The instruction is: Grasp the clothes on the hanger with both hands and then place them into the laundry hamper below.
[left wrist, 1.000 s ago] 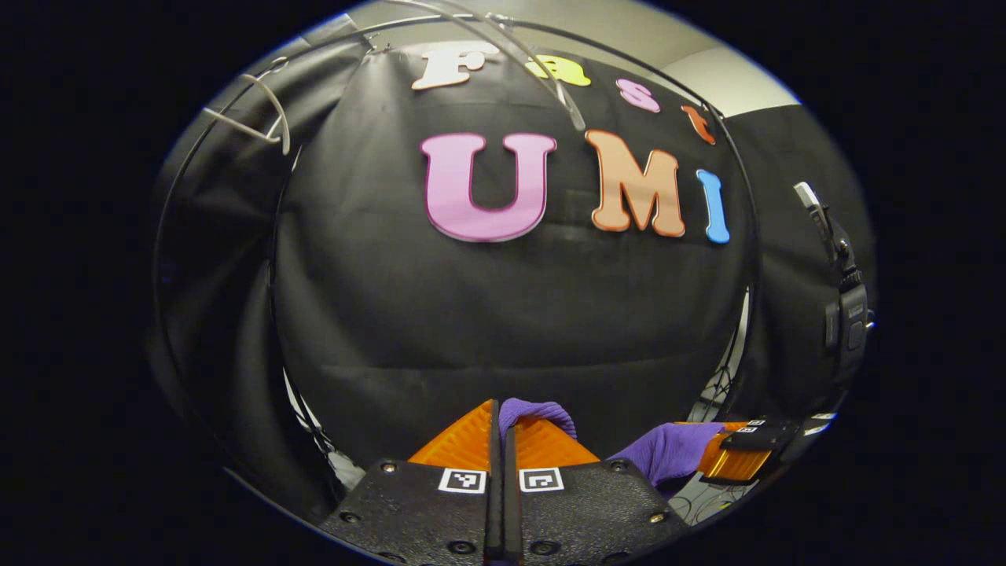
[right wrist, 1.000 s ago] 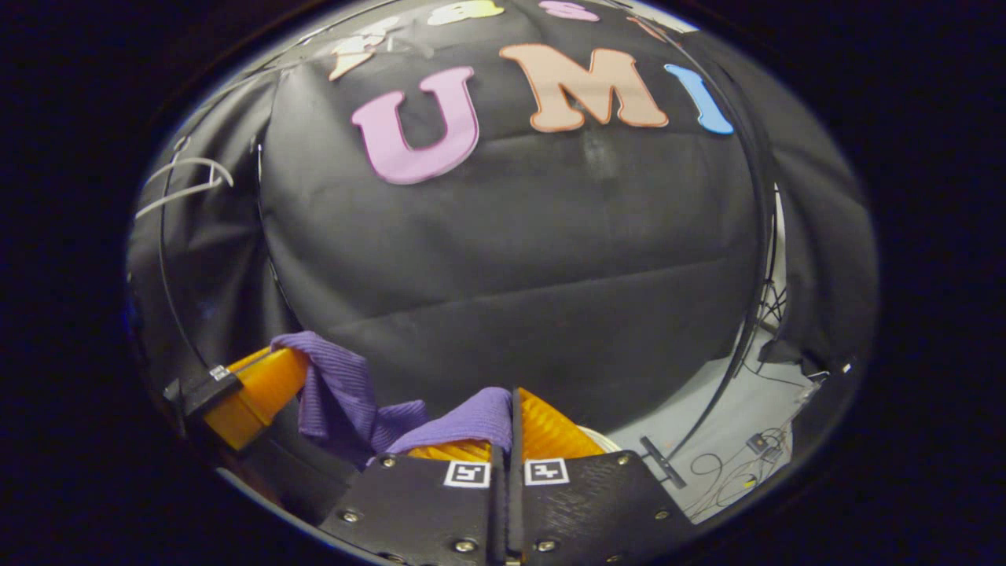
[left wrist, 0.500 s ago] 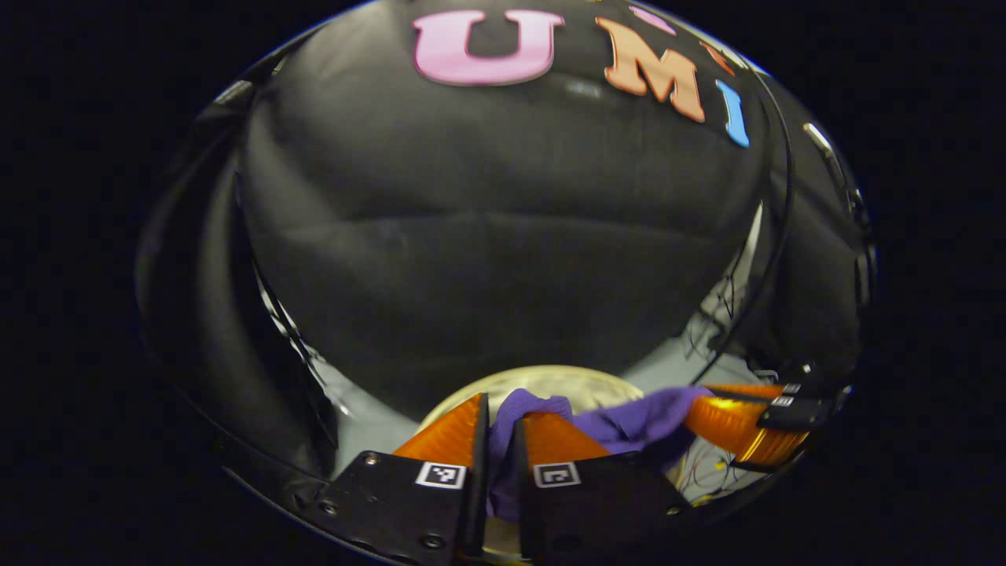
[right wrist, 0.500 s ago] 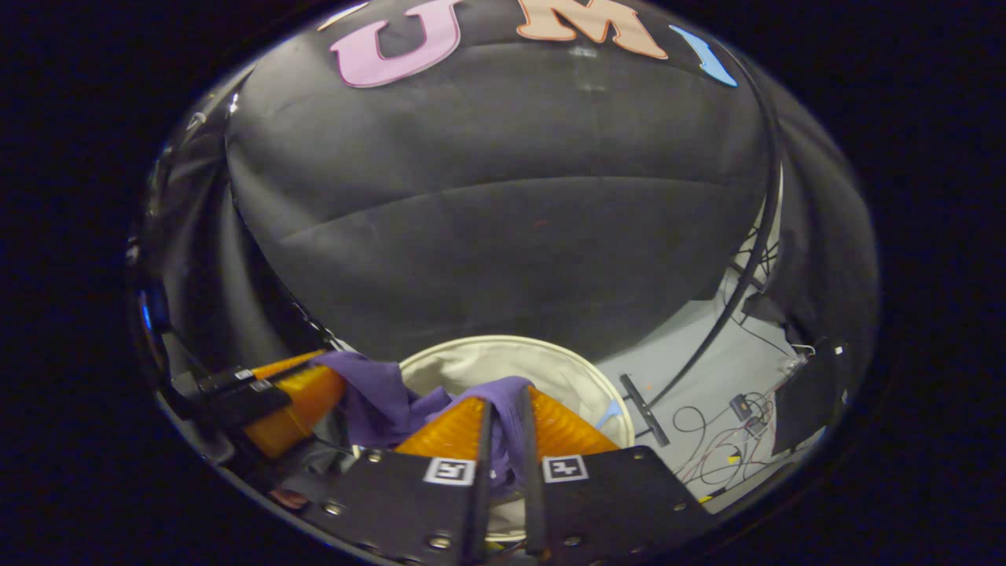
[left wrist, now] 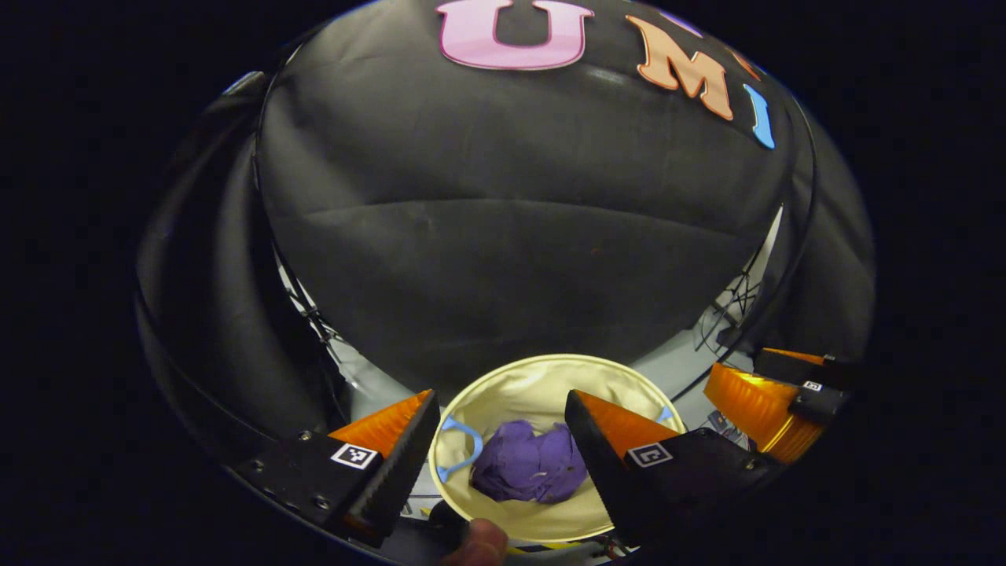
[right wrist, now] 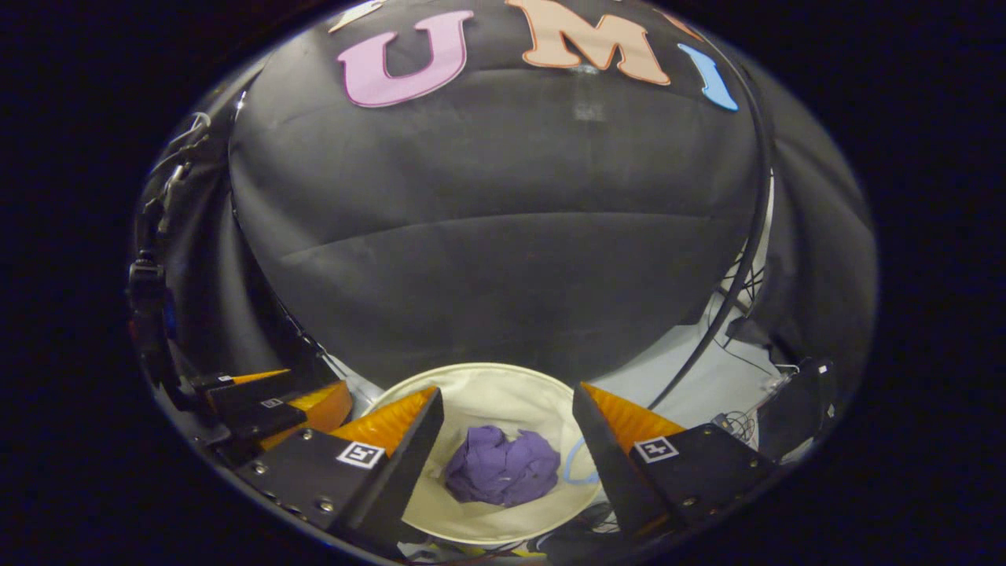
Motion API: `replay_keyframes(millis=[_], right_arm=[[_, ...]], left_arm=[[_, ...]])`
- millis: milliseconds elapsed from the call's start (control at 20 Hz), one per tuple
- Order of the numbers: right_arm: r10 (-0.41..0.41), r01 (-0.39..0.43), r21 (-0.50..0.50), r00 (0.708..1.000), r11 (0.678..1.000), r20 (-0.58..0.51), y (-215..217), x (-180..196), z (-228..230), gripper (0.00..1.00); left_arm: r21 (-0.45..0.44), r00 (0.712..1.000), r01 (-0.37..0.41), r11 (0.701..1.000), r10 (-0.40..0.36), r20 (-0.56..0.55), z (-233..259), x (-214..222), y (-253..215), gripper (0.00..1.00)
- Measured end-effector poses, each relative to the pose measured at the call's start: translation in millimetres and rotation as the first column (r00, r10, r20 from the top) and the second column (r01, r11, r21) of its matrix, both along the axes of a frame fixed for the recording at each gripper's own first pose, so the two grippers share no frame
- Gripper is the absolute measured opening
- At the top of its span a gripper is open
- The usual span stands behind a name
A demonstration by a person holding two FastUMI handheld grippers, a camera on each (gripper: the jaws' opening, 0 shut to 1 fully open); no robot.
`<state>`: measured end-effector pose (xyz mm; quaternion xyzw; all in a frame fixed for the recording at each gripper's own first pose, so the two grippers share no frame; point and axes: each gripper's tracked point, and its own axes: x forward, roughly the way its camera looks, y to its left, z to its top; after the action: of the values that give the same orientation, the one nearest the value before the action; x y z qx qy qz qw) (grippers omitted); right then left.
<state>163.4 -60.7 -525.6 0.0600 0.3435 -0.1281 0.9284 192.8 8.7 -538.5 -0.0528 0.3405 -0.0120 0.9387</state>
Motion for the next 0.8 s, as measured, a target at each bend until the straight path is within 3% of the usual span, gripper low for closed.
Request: replay_keyframes(millis=[100, 200, 350, 450, 800], right_arm=[[0.004, -0.004, 0.002, 1.0, 1.0, 0.024, 2.3, 0.6, 20.5, 0.94], [0.009, -0.009, 0.001, 0.999, 1.0, 0.044, 5.1, 0.5, 36.0, 0.99], [0.02, -0.019, -0.005, 0.997, 1.0, 0.076, 7.8, 0.2, 64.5, 0.94], [0.027, -0.027, 0.0, 0.994, 1.0, 0.111, 11.0, 0.1, 87.7, 0.99], [0.038, -0.03, -0.035, 0.967, 0.999, 0.253, 13.9, -5.7, 182.6, 0.99]], left_arm=[[0.018, 0.999, -0.013, 1.0, 0.013, 0.031, 24.1, 0.6, 3.2, 0.97], [0.027, 0.997, -0.004, 1.0, 0.002, 0.071, 45.6, -0.5, 4.1, 0.98], [0.022, 0.99, -0.013, 1.0, 0.01, 0.137, 84.8, 1.0, 5.5, 0.96], [0.027, 0.987, -0.002, 1.0, -0.002, 0.158, 107.8, -0.9, 5.3, 0.96], [-0.004, 0.965, 0.061, 0.998, -0.058, 0.257, 192.2, -11.6, -8.9, 0.94]])
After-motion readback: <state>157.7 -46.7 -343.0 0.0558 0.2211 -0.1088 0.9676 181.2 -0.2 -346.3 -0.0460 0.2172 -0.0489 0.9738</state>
